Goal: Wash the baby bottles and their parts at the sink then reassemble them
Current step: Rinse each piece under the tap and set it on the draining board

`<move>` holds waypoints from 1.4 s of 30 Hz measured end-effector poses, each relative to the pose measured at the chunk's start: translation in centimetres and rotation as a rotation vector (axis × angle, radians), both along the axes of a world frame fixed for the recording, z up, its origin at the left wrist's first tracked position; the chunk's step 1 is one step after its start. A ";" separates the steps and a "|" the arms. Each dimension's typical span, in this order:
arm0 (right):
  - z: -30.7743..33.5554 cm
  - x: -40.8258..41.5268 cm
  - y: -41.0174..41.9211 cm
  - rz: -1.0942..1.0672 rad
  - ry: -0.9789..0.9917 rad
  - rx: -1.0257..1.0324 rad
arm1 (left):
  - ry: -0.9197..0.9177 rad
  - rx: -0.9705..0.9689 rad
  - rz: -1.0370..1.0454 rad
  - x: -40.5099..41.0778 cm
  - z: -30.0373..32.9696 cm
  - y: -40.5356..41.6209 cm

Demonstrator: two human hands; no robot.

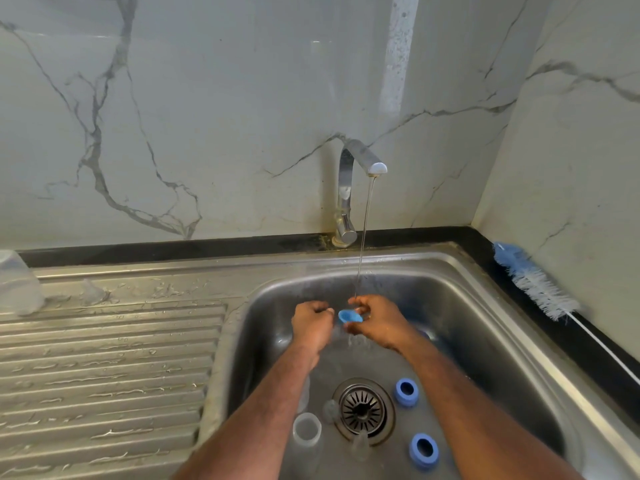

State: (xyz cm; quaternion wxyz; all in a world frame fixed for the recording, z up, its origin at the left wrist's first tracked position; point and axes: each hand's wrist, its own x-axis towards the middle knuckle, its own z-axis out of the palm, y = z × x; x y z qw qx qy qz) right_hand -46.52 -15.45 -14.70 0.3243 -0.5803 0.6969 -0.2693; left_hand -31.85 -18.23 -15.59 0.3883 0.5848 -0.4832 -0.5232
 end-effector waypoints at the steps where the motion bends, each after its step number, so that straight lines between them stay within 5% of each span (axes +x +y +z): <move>1: 0.0 0.1 0.0 0.073 0.070 0.089 | -0.020 -0.005 -0.001 0.0 -0.1 0.0; 4: -0.3 0.1 0.1 0.051 0.289 0.096 | -0.048 0.006 -0.020 0.1 0.0 0.2; 15: -0.6 0.4 -0.1 -0.022 0.352 -0.085 | -0.135 -0.017 -0.107 -0.1 0.0 0.4; 23: 0.3 0.7 1.0 -0.065 -0.074 -0.190 | -0.076 0.022 -0.288 0.4 1.0 1.8; 26: 0.8 0.6 1.1 -0.134 -0.113 -0.217 | -0.207 -0.038 -0.286 1.5 1.4 2.2; 28: 1.0 0.7 1.3 -0.150 -0.034 -0.208 | -0.358 -0.151 -0.248 2.8 2.2 2.2; 32: 0.3 1.7 2.1 -0.003 0.259 -0.072 | -0.384 -0.334 -0.255 6.4 4.9 3.0; 42: 5.7 10.7 1.7 0.181 0.105 -0.343 | -0.531 -0.441 -0.077 23.4 9.6 3.5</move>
